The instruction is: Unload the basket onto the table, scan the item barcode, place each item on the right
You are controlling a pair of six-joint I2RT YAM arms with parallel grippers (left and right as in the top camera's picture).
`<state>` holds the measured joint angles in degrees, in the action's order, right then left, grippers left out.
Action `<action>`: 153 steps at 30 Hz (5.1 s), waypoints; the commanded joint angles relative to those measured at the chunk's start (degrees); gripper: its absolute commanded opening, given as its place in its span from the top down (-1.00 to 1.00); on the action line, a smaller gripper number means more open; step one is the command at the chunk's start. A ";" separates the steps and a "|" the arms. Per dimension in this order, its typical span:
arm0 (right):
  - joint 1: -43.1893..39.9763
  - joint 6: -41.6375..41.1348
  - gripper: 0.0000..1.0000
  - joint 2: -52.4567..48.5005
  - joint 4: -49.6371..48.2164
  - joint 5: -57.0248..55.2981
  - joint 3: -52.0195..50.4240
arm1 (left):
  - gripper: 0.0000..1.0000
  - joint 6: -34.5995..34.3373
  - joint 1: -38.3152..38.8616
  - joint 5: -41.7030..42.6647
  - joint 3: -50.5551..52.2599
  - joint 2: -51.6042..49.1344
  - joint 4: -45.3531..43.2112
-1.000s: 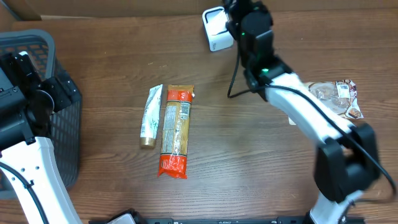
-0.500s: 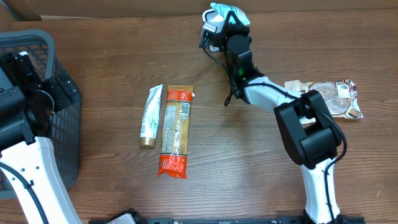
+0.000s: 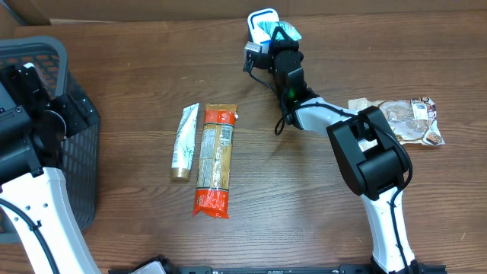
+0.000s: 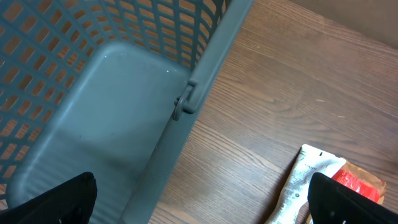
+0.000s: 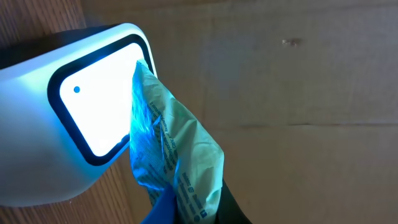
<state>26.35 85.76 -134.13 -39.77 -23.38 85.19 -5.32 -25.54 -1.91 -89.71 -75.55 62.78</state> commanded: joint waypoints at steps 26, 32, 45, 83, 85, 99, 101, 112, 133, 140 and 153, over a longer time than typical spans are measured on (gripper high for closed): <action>1.31 -32.61 0.93 20.55 15.47 -13.16 1.95 | -0.99 1.51 -0.15 0.46 -0.17 -0.09 -0.02; 0.35 -69.37 0.93 35.87 46.56 1.25 1.95 | -0.99 1.51 -0.17 0.46 -0.17 -0.11 -0.02; -18.08 -120.28 0.93 51.58 93.85 23.50 -0.09 | -0.98 1.51 -0.17 0.46 -0.17 -0.11 -0.02; -36.41 -107.89 -0.86 50.66 87.43 30.27 -18.10 | -0.99 1.51 -0.15 0.46 -0.17 -0.11 -0.02; -34.80 -104.83 -0.86 50.66 87.17 37.24 -16.50 | -0.99 1.51 -0.17 0.46 -0.17 -0.11 -0.02; -2.38 -106.64 -0.78 35.39 66.05 50.73 -14.69 | -0.99 1.51 -0.17 0.48 -0.17 -0.11 -0.02; 1.75 -107.01 -0.75 30.23 64.83 50.64 -11.47 | -0.99 1.51 -0.17 0.46 -0.17 -0.11 -0.02; 9.57 -109.00 -0.55 13.46 69.07 49.77 2.51 | -0.99 1.51 -0.17 0.48 -0.17 -0.11 -0.02; 22.25 -118.97 -0.19 12.44 79.14 31.61 0.26 | -0.99 1.51 -0.15 0.46 -0.17 -0.11 -0.02; 21.44 -116.80 -0.19 12.44 85.66 23.32 0.26 | -0.99 1.51 -0.17 0.46 -0.17 -0.11 -0.02; 11.82 -102.25 -0.31 12.00 82.36 52.09 0.31 | -0.99 1.51 -0.15 0.46 -0.17 -0.11 -0.02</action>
<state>37.80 -20.10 -120.75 43.09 20.34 86.08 -5.34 -25.54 -1.91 -89.60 -75.55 62.76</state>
